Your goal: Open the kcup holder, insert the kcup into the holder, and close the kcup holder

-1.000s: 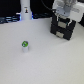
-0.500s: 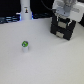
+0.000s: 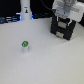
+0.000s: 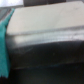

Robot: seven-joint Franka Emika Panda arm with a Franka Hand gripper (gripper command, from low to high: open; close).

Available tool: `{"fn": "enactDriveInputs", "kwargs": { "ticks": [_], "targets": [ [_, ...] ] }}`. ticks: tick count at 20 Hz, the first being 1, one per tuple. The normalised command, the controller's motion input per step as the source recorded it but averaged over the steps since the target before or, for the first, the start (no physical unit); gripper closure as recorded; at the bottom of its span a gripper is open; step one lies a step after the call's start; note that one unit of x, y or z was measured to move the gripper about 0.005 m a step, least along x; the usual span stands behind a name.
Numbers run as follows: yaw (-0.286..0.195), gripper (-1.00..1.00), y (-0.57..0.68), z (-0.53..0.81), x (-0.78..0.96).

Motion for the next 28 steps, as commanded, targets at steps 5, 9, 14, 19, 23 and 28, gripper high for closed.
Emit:
{"fn": "enactDriveInputs", "kwargs": {
  "ticks": [5, 9, 14, 19, 23, 28],
  "targets": [
    [-0.077, 1.0, -0.2, 0.33, 0.83],
    [-0.088, 1.0, -0.24, 0.33, 0.85],
    [-0.003, 1.0, -0.16, 0.08, 0.29],
    [0.085, 1.0, -0.34, 0.0, 0.47],
    [-0.053, 1.0, -0.13, 0.23, 0.61],
    [-0.083, 1.0, -0.22, 0.33, 0.86]
  ]
}}
